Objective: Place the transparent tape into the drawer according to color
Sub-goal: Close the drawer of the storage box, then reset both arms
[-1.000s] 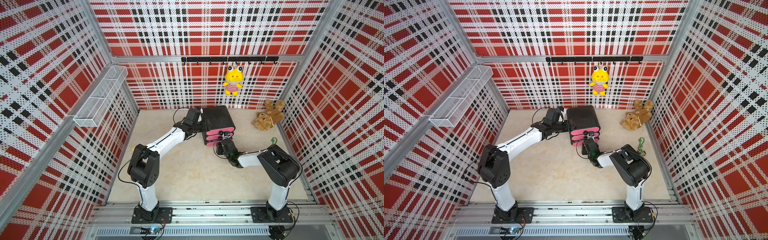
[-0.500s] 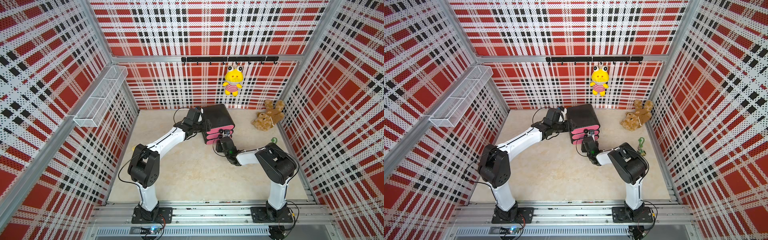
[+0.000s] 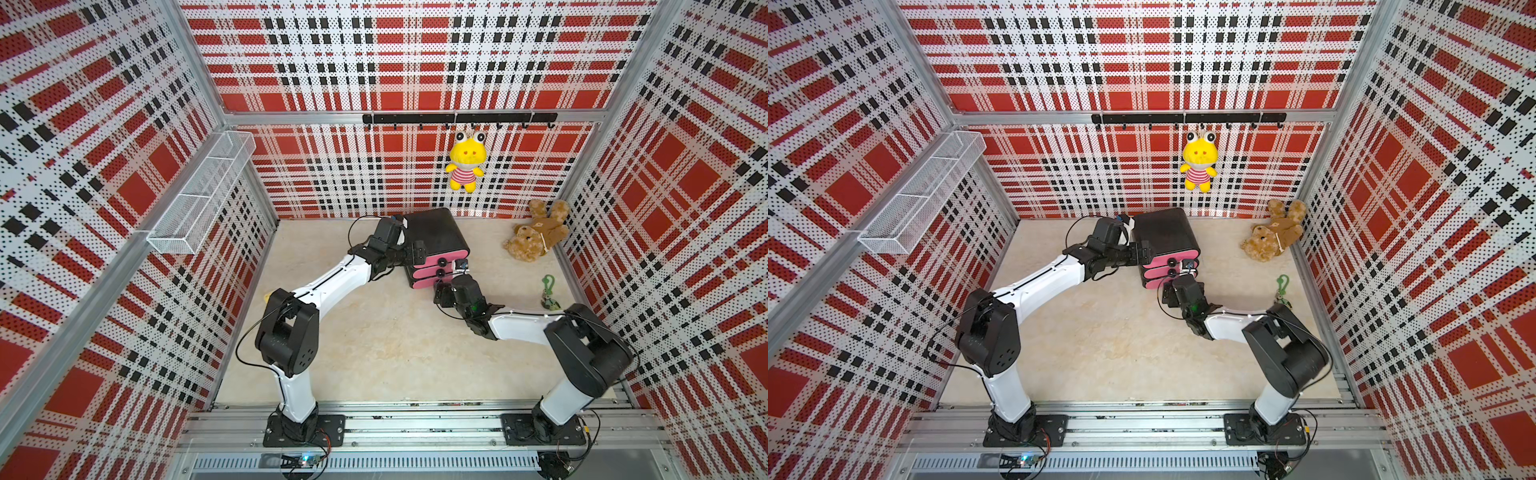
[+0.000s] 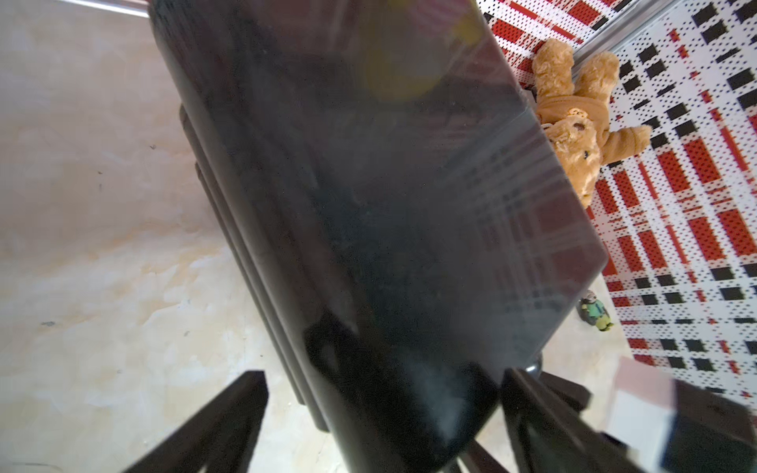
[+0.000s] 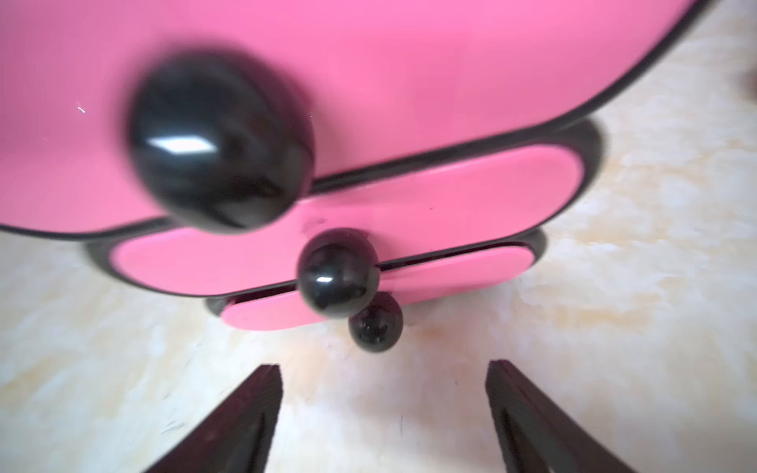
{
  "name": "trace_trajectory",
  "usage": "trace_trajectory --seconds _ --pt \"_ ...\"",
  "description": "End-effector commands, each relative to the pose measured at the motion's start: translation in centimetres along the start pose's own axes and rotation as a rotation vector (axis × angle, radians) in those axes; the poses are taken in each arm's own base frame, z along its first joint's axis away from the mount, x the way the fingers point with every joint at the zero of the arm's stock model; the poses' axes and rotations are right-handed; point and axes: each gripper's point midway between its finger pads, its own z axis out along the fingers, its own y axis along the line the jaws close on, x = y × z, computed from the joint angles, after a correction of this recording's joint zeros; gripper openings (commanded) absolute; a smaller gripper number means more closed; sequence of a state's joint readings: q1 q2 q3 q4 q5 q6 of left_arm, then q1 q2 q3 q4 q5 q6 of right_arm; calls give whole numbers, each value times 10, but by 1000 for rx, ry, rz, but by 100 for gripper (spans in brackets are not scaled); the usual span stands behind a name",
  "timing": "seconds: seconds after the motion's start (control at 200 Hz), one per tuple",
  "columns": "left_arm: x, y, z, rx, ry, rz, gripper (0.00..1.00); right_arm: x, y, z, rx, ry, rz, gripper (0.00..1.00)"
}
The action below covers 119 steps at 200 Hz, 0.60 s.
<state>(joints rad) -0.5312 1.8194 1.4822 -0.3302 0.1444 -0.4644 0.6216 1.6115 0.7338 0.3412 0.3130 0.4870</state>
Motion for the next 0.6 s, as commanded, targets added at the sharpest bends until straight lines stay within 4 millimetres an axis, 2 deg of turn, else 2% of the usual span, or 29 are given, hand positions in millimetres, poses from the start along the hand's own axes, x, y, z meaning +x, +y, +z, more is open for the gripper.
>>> trace_trajectory --seconds 0.0,0.03,0.105,0.2,0.336,0.461,0.591 --pt "-40 -23 -47 -6 -154 49 99 -2 -8 -30 13 31 -27 97" --pt "-47 -25 -58 -22 -195 61 99 -7 -11 -38 20 27 -31 100" --pt "-64 -29 -89 -61 -302 74 99 -24 -21 -56 40 8 -37 100" --pt "-71 -28 -126 -84 -417 62 99 -45 -42 -77 76 -9 -34 100" --pt "-65 1 -171 -162 -585 16 99 -72 -88 -93 183 -43 6 100" --pt "-43 45 -191 -270 -671 -24 99 -87 -123 -98 292 -87 5 100" --pt "-12 82 -186 -380 -684 27 99 -94 -150 -91 361 -114 -22 100"
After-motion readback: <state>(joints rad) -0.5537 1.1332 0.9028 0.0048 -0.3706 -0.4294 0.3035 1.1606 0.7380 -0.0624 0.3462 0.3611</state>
